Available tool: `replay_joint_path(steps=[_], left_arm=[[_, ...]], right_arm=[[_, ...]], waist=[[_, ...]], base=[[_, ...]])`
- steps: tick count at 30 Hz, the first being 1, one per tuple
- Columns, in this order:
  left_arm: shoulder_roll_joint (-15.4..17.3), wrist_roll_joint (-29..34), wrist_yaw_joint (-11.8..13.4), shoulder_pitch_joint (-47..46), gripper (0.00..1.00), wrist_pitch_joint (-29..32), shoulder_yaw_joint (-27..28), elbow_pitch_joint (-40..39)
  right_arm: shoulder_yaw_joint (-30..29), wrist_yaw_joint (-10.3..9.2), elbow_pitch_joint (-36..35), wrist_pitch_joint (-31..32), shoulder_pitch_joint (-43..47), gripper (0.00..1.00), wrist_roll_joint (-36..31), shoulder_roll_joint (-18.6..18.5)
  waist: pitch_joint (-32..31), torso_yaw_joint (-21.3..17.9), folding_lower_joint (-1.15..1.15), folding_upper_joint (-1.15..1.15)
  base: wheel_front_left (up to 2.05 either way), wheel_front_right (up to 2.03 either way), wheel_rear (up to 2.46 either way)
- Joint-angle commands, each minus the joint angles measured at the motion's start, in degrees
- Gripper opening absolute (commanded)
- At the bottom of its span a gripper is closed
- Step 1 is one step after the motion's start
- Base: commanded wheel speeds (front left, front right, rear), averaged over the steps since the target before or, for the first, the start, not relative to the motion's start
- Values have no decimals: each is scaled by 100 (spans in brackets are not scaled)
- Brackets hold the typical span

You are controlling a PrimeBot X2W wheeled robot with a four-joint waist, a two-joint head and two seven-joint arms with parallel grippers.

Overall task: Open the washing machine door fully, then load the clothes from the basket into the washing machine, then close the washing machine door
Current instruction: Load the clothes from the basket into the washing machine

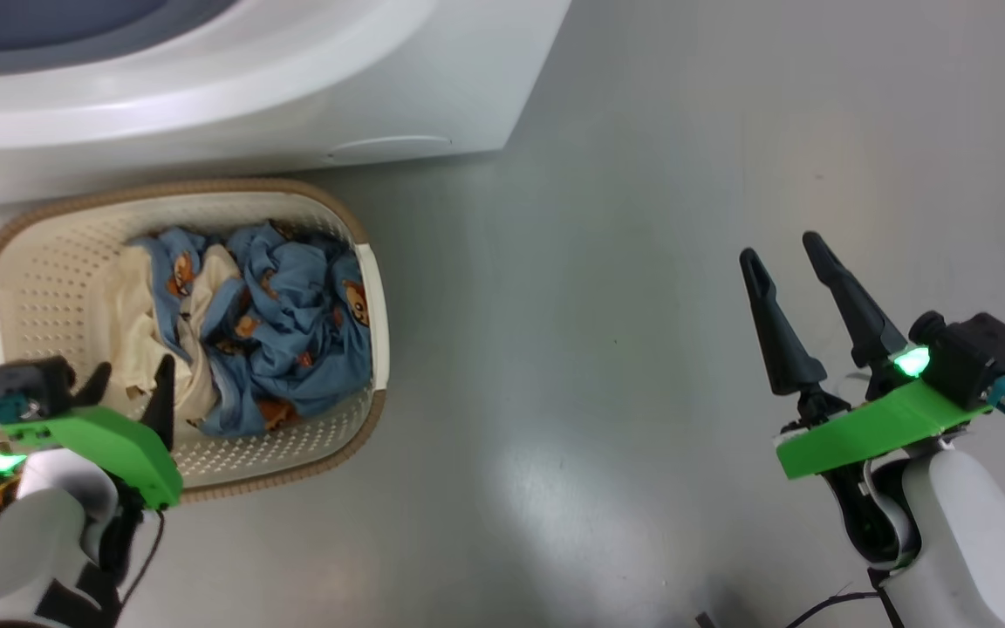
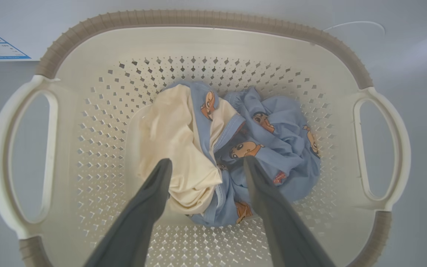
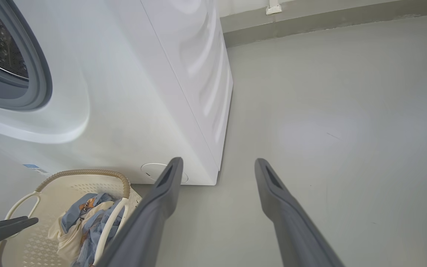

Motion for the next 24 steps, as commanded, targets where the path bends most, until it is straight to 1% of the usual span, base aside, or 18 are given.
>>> replay_joint_path(steps=[1, 9, 17, 24], left_arm=[[297, -110, -9, -89, 100, -37, 71, 57], [478, -443, -9, -625, 100, 22, -311, 375], [620, -676, -9, -1053, 100, 335, -794, 583], [727, -917, -9, -1252, 100, 705, -1219, 581]], right_arm=[[155, 8, -149, -69, 30, 100, -96, 18], [276, 8, -230, -69, -163, 100, -148, 56], [314, 8, -322, -69, -283, 100, -174, 89], [362, 8, -395, -69, -380, 100, -196, 118]], waist=[[232, -87, 0, 0], [656, -176, 0, 0], [960, -253, 0, 0], [1178, -309, 0, 0]], base=[[0, 0, 0], [0, 0, 0], [0, 0, 0], [0, 0, 0]])
